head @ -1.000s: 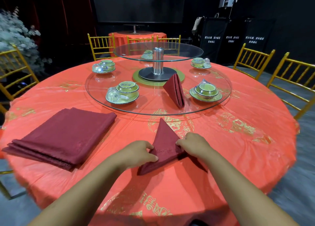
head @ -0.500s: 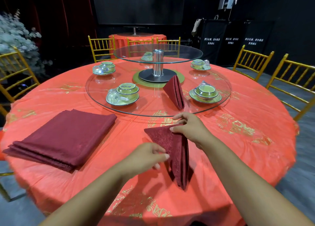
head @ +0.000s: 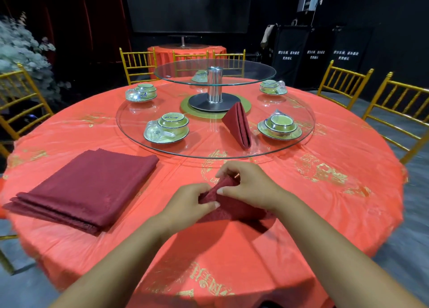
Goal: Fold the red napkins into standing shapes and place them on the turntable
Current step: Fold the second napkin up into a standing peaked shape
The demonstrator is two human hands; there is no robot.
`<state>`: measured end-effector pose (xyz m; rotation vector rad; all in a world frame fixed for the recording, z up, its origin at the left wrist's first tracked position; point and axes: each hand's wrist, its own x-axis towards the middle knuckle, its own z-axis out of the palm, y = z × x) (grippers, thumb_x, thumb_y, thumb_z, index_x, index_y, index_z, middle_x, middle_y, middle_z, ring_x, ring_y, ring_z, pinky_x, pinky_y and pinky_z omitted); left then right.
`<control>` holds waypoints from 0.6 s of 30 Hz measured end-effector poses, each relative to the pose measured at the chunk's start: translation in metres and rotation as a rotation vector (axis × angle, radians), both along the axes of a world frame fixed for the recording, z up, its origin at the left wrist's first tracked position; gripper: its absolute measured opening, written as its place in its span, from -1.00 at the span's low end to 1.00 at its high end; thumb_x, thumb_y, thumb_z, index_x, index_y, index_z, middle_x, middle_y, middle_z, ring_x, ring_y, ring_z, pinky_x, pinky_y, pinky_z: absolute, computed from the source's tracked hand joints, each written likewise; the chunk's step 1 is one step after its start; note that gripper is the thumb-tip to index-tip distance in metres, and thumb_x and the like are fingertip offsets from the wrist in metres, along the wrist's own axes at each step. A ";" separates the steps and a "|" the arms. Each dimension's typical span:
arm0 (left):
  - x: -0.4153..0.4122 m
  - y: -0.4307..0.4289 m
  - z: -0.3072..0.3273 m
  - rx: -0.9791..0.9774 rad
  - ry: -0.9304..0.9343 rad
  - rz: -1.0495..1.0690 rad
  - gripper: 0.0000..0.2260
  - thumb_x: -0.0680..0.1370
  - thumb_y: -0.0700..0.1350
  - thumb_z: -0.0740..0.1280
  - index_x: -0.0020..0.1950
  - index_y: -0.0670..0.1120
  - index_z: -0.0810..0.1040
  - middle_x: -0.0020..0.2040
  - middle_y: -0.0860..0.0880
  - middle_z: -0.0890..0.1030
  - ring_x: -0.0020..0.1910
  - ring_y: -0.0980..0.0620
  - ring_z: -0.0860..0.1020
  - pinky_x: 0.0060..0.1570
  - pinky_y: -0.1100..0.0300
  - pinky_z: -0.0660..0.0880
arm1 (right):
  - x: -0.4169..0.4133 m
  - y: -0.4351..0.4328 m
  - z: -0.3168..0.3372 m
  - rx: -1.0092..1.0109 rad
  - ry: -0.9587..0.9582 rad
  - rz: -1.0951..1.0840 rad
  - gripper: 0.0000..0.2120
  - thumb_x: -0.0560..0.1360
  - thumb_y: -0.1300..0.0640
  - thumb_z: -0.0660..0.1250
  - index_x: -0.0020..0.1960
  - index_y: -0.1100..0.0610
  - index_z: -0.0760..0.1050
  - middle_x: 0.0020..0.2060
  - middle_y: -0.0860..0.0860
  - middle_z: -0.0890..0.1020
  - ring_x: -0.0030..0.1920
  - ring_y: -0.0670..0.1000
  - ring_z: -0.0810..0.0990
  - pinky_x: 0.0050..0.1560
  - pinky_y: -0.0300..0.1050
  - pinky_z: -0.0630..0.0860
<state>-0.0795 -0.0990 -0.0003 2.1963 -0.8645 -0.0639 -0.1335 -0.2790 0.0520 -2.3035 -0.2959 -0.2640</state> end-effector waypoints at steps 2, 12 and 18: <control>-0.001 0.000 -0.006 -0.038 0.050 0.003 -0.80 0.47 -0.09 0.45 -0.27 -0.06 0.46 -0.41 0.09 0.42 -0.41 0.17 0.33 -0.34 0.15 0.30 | -0.003 -0.003 -0.015 0.060 0.011 -0.051 -0.80 0.39 0.13 0.48 -0.01 0.01 0.55 -0.13 -0.12 0.62 -0.14 -0.17 0.55 -0.04 -0.24 0.46; 0.000 -0.009 0.007 -0.289 0.297 -0.025 -0.78 0.36 -0.02 0.46 -0.09 -0.09 0.55 -0.25 0.04 0.62 -0.24 0.11 0.54 -0.12 0.19 0.46 | -0.013 0.008 -0.042 0.325 -0.080 -0.174 -0.84 0.54 0.01 0.22 -0.06 0.03 0.54 -0.19 -0.07 0.61 -0.15 -0.09 0.55 -0.05 -0.11 0.45; 0.005 -0.011 0.016 -0.344 0.260 -0.014 -0.93 0.45 -0.20 0.47 -0.16 -0.13 0.60 -0.27 0.02 0.62 -0.27 0.11 0.54 -0.14 0.19 0.46 | -0.013 0.008 -0.044 0.301 -0.129 -0.151 -0.86 0.51 0.08 0.27 -0.04 0.11 0.57 -0.18 -0.02 0.61 -0.14 -0.03 0.56 -0.06 -0.06 0.47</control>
